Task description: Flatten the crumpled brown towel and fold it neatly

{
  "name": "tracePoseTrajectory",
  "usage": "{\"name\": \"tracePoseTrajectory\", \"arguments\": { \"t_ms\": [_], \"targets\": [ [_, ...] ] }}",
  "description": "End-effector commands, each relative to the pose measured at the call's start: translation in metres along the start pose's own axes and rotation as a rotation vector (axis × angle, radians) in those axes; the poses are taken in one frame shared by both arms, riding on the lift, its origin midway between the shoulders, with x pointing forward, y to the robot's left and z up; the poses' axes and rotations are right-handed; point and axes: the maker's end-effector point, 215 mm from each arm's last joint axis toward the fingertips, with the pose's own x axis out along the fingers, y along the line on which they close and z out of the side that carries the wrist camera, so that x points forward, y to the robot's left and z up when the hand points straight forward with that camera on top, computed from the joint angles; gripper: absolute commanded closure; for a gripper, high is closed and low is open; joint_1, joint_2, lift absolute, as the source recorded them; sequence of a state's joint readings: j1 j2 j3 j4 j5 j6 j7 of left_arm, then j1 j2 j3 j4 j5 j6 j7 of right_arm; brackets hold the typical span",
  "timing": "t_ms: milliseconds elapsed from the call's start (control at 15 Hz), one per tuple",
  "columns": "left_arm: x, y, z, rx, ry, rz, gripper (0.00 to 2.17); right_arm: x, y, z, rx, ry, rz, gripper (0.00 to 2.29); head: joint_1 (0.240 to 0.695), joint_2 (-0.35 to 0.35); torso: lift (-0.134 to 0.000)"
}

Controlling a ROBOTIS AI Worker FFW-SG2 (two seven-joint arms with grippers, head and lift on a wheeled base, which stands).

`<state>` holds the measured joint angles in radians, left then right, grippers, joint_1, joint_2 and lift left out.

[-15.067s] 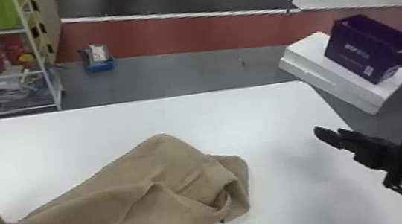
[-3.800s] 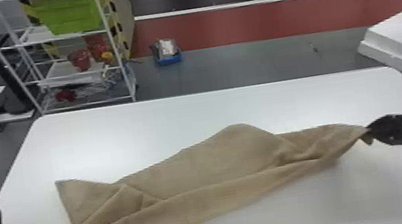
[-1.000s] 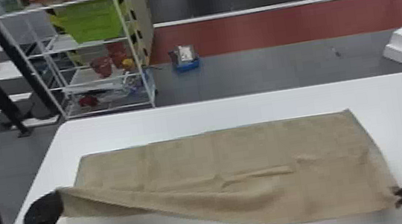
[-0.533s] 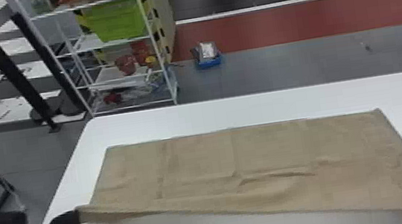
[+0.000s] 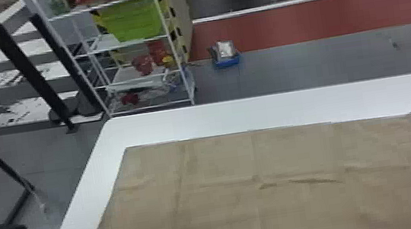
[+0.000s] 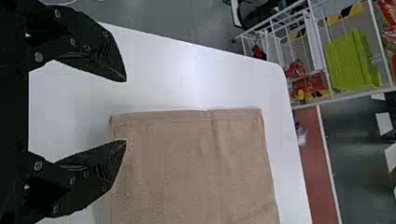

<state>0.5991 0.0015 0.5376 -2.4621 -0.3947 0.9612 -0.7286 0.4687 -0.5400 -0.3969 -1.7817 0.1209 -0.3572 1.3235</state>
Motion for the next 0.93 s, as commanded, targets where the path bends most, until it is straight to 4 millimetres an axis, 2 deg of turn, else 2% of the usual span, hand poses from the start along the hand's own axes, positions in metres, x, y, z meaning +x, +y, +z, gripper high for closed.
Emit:
{"name": "tracePoseTrajectory", "arguments": {
  "t_ms": [0,67,267,333,467,533,667,733,867],
  "targets": [
    [-0.007,0.001,-0.006,0.010,0.037,0.011,0.00,-0.005,0.001,-0.001,0.007,0.009,0.018,0.00,0.695,0.235,-0.124],
    [-0.007,0.005,-0.004,0.010,0.033,0.029,0.01,-0.008,0.001,0.002,0.018,-0.003,0.021,0.01,0.695,0.237,-0.124],
    [-0.008,0.029,0.009,-0.022,-0.010,0.168,0.02,-0.026,-0.024,0.022,0.138,-0.125,-0.067,0.02,0.695,0.255,-0.124],
    [-0.005,0.028,0.014,-0.059,-0.035,0.182,0.02,-0.027,-0.029,0.023,0.185,-0.138,-0.084,0.03,0.695,0.268,-0.124],
    [0.003,0.008,0.029,-0.147,-0.097,0.137,0.03,-0.023,-0.048,0.017,0.325,-0.141,-0.132,0.08,0.695,0.278,-0.124],
    [0.006,-0.004,0.047,-0.167,-0.158,0.098,0.04,-0.019,-0.057,0.012,0.401,-0.140,-0.154,0.09,0.695,0.258,-0.124],
    [0.003,-0.030,0.103,-0.213,-0.365,-0.014,0.06,-0.013,-0.071,0.004,0.533,-0.123,-0.211,0.10,0.695,0.204,-0.124],
    [-0.001,-0.042,0.123,-0.240,-0.445,-0.071,0.08,-0.012,-0.076,0.011,0.529,-0.138,-0.229,0.17,0.695,0.168,-0.124],
    [0.000,-0.064,0.137,-0.253,-0.494,-0.116,0.09,-0.009,-0.078,0.022,0.516,-0.156,-0.234,0.26,0.695,0.106,-0.124]
  ]
}}
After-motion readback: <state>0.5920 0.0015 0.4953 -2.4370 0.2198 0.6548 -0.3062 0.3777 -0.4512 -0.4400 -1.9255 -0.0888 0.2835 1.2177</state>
